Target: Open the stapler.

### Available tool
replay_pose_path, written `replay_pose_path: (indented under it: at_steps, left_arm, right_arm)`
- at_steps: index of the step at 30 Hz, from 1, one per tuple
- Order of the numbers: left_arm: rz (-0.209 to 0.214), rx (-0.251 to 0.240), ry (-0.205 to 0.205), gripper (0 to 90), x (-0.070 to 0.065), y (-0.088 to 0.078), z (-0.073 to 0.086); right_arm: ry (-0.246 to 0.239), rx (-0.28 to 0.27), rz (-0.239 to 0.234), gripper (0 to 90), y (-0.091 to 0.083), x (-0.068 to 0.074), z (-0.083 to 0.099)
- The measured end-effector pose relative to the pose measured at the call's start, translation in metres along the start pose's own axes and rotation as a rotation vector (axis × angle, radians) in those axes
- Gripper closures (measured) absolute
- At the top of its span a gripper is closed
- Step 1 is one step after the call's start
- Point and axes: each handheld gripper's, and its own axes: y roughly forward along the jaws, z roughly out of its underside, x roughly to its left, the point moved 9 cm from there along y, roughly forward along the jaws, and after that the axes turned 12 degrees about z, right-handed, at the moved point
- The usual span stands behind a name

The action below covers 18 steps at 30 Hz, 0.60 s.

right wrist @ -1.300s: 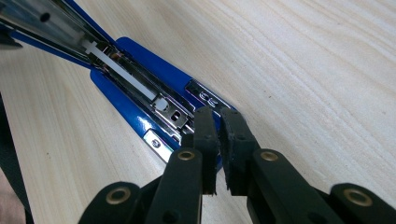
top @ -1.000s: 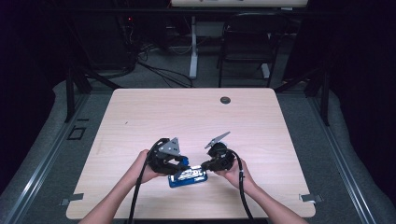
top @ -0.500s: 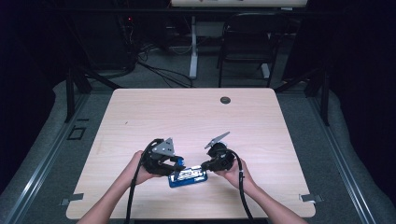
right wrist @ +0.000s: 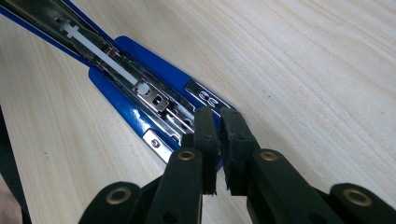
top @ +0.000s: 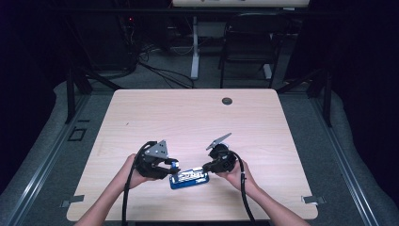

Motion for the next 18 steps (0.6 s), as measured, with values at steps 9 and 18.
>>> replay_pose_path:
  at_steps: [9, 18]
  left_arm:
    - [-0.005, -0.002, -0.019, 66.1, -0.001, -0.007, 0.01]
    - [-0.009, 0.012, -0.032, 66.0, -0.002, -0.012, 0.02]
  right_arm:
    - [-0.003, 0.009, -0.002, 86.2, -0.001, -0.001, 0.001]
    - [0.004, 0.002, 0.0, 86.2, 0.0, 0.0, 0.0]
